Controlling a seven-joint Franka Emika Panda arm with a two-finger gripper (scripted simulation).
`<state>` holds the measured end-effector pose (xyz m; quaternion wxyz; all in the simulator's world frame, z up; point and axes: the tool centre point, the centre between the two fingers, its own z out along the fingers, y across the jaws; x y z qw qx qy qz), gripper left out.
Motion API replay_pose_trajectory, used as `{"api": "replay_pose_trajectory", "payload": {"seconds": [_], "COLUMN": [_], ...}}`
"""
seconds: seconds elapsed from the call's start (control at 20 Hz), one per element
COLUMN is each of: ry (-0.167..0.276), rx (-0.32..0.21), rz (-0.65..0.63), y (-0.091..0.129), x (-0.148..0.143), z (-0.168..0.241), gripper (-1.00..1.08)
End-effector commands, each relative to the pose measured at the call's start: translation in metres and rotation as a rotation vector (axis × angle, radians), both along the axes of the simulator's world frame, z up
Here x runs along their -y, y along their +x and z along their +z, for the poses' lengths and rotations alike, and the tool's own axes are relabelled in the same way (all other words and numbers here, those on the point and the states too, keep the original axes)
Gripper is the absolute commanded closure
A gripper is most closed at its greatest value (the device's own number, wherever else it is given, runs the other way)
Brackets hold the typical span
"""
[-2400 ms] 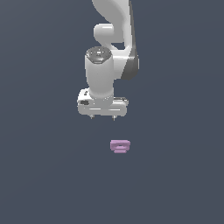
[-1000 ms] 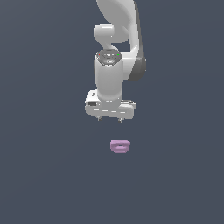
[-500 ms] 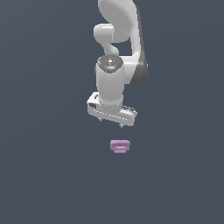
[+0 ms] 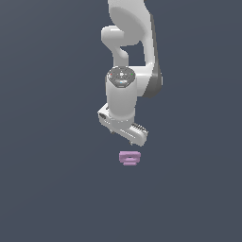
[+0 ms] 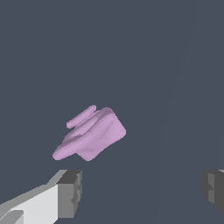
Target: Pick up the object and move it to a goal position.
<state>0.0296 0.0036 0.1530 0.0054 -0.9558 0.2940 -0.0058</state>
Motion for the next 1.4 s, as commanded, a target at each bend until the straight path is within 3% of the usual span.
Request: {"api": "replay_pose_trajectory", "payload": {"seconds": [0.0, 1.35], "ry": [0.002, 0.003], "rx": [-0.002, -0.017], "rz": [-0.068, -0.763], "y": [0.004, 0.039], "x": [-0.002, -0.029], "z": [-0.003, -0.038], "gripper": [-0.92, -0.92]}}
